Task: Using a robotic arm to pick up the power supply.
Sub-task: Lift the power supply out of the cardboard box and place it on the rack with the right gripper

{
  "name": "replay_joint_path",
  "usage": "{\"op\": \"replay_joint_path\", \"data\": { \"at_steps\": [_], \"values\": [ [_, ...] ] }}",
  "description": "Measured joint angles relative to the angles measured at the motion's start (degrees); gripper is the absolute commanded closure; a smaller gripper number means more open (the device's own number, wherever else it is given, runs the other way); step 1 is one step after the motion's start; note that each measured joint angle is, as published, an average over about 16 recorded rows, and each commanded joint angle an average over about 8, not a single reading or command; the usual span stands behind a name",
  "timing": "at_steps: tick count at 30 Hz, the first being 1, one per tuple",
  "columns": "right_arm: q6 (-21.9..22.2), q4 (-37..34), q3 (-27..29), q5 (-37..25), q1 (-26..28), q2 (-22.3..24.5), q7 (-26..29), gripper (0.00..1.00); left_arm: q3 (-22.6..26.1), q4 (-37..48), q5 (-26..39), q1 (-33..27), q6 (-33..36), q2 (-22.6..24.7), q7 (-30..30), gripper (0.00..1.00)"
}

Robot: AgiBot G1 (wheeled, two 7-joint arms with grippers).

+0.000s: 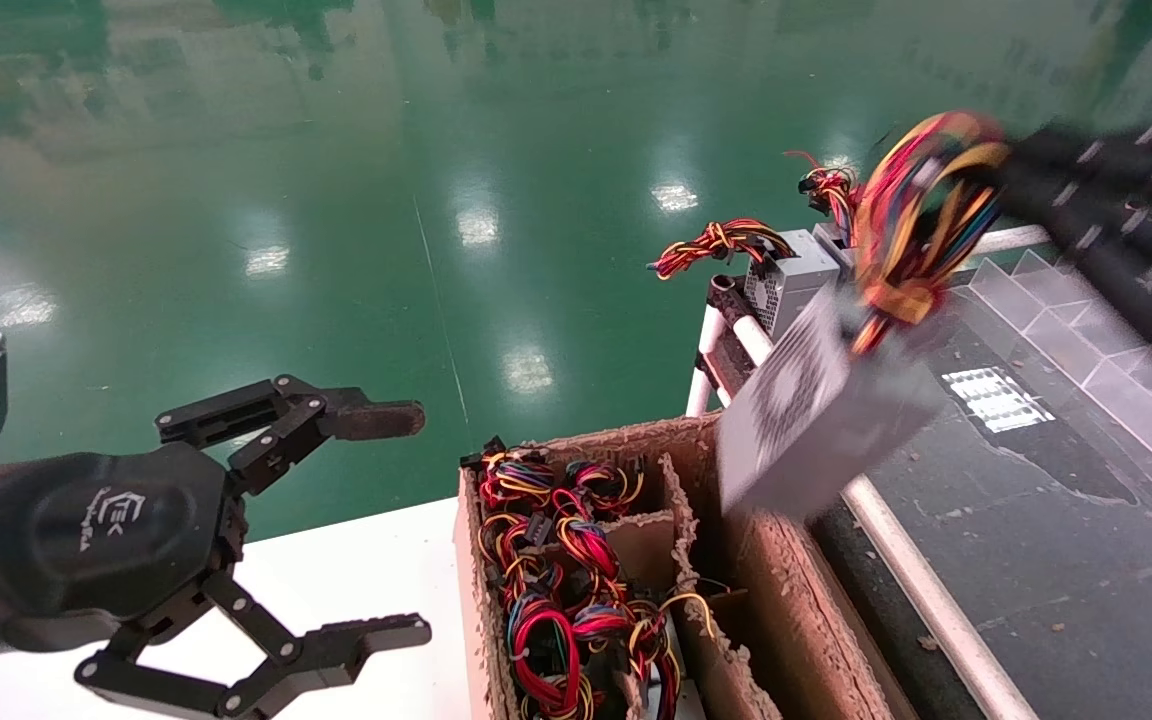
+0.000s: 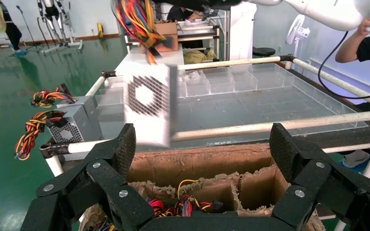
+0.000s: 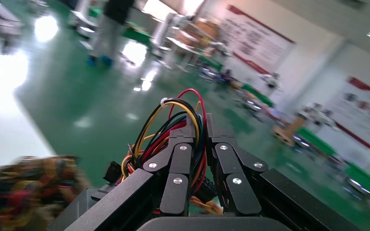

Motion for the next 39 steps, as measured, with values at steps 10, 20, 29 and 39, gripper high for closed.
{"op": "replay_joint_path", "data": {
  "at_steps": [10, 20, 29, 39],
  "values": [
    [0.9, -17.6, -4.2, -8.9, 12.1, -4.6, -2.3, 1.0, 0.0, 0.0, 0.0, 0.0, 0.0, 0.0, 0.0, 0.0],
    [3.4, -35.2, -8.7, -17.7, 23.0, -12.6, -8.5, 1.0, 0.0, 0.0, 0.0, 0.0, 0.0, 0.0, 0.0, 0.0],
    [6.5, -48.1, -10.8, -21.9, 30.3, -19.2, -13.2, 1.0, 0.0, 0.0, 0.0, 0.0, 0.0, 0.0, 0.0, 0.0],
    [9.1, -57.2, -12.4, -24.5, 34.6, -22.0, -15.8, 1.0, 0.0, 0.0, 0.0, 0.0, 0.0, 0.0, 0.0, 0.0]
  ]
}}
